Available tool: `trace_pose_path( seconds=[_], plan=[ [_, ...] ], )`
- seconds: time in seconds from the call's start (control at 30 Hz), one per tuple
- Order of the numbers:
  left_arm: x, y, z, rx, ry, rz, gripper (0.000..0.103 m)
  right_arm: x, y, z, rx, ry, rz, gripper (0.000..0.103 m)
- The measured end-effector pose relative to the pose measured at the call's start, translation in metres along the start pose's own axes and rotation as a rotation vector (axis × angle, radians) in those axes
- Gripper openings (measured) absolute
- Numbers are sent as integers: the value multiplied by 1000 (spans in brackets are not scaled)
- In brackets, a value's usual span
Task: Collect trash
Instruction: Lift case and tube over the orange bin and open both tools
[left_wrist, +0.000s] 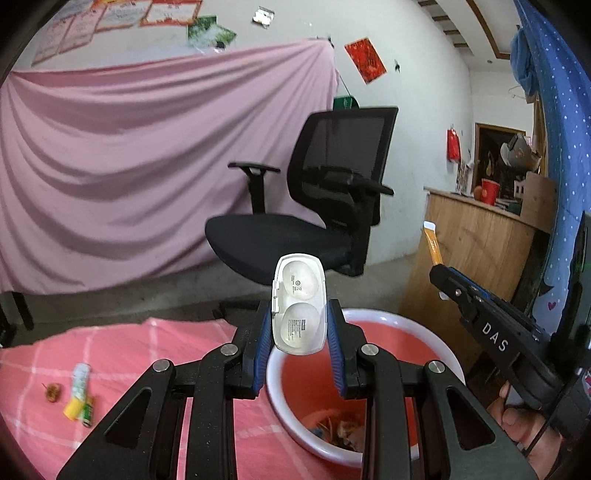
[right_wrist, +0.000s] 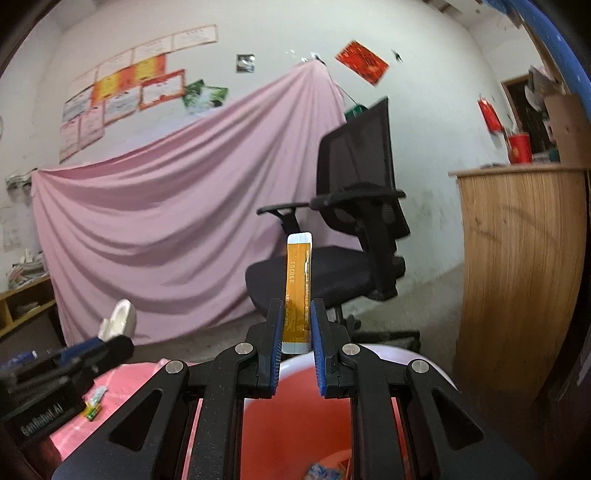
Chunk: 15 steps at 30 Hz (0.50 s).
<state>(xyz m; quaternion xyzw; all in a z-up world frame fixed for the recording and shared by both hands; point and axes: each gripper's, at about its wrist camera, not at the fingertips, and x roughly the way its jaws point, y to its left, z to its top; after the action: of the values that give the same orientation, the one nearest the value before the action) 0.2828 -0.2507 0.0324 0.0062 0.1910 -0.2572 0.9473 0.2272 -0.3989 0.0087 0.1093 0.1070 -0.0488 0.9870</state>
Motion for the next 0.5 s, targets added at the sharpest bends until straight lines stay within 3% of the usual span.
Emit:
trace_pose_path(
  seconds=[0.4,0.5],
  plan=[
    [30,-1,-10,-78,157,-62,25,15,-4,-6,6,111,-9,14],
    [33,-2,-10,-82,168,-59,33,17,-5,-7,9,128,-14,14]
  ],
)
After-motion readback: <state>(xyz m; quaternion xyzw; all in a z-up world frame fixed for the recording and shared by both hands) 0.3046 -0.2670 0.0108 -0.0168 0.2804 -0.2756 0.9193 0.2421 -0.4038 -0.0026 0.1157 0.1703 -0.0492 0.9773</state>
